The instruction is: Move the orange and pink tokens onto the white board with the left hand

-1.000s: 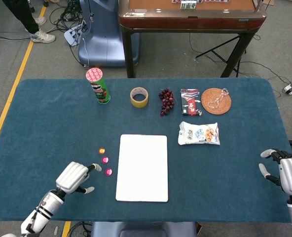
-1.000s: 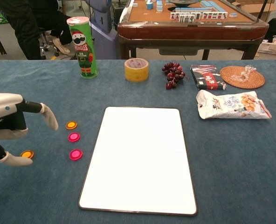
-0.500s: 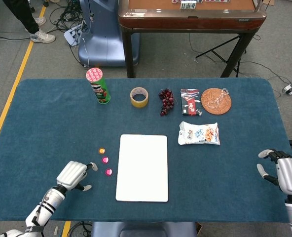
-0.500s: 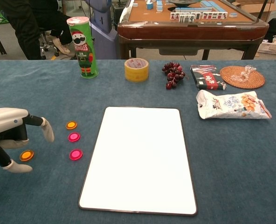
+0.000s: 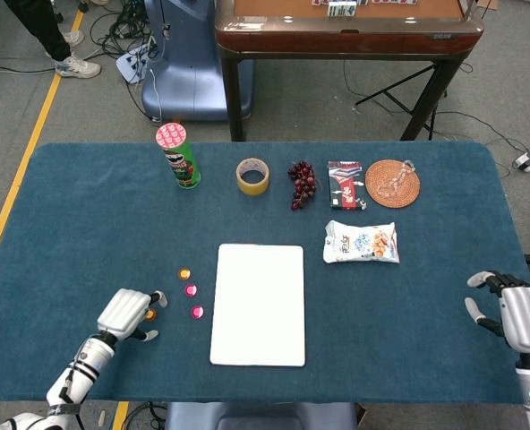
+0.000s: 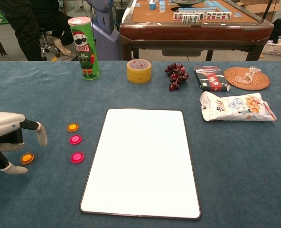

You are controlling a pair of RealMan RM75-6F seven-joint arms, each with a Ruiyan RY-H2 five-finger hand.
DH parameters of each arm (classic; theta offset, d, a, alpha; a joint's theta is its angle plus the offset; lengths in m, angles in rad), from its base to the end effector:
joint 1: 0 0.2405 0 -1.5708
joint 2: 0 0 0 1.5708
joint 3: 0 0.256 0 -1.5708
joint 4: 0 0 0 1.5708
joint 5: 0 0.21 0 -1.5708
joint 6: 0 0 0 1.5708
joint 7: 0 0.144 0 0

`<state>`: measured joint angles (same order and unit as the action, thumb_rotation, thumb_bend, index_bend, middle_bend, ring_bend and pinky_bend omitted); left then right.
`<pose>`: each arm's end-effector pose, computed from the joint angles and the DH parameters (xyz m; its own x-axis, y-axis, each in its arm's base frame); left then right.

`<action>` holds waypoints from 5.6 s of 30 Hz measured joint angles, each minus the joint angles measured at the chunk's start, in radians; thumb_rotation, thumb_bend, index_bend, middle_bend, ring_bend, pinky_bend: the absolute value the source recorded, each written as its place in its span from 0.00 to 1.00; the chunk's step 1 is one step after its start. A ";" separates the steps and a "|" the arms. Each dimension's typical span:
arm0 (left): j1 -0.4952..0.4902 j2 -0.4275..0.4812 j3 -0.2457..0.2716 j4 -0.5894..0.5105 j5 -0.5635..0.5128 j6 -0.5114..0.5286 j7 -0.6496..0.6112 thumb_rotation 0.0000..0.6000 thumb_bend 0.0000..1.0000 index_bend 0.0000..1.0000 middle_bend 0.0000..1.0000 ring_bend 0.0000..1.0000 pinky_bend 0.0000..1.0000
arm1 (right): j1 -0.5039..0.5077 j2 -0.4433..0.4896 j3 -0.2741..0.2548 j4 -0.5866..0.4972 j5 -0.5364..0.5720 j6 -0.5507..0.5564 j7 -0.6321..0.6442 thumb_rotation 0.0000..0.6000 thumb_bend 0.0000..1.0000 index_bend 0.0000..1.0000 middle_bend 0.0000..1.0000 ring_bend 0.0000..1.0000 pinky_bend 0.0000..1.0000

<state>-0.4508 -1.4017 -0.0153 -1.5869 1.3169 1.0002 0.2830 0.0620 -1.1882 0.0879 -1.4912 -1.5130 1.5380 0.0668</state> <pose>-0.2404 0.2516 0.0056 0.4806 0.3892 0.7859 0.8714 -0.3123 -0.3782 -0.3250 -0.1823 0.1601 0.3785 0.0827 0.9219 -0.9252 0.0034 0.3795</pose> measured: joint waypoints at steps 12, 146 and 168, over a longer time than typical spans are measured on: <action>-0.015 -0.009 -0.012 0.018 -0.069 -0.028 0.007 1.00 0.19 0.52 1.00 1.00 1.00 | 0.004 -0.002 -0.002 -0.002 0.000 -0.008 -0.006 1.00 0.25 0.47 0.50 0.50 0.61; -0.338 -0.173 -0.098 -0.132 -0.211 -0.040 0.309 1.00 0.23 0.42 1.00 1.00 1.00 | 0.015 -0.039 -0.011 0.048 0.003 -0.033 0.038 1.00 0.25 0.47 0.50 0.50 0.61; -0.367 -0.180 -0.124 0.079 -0.404 -0.077 0.284 1.00 0.23 0.52 1.00 1.00 1.00 | 0.019 -0.036 -0.012 0.039 0.007 -0.042 0.031 1.00 0.25 0.47 0.50 0.50 0.61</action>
<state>-0.8180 -1.5818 -0.1396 -1.5082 0.9129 0.9236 0.5675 0.0805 -1.2241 0.0756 -1.4519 -1.5064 1.4960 0.0978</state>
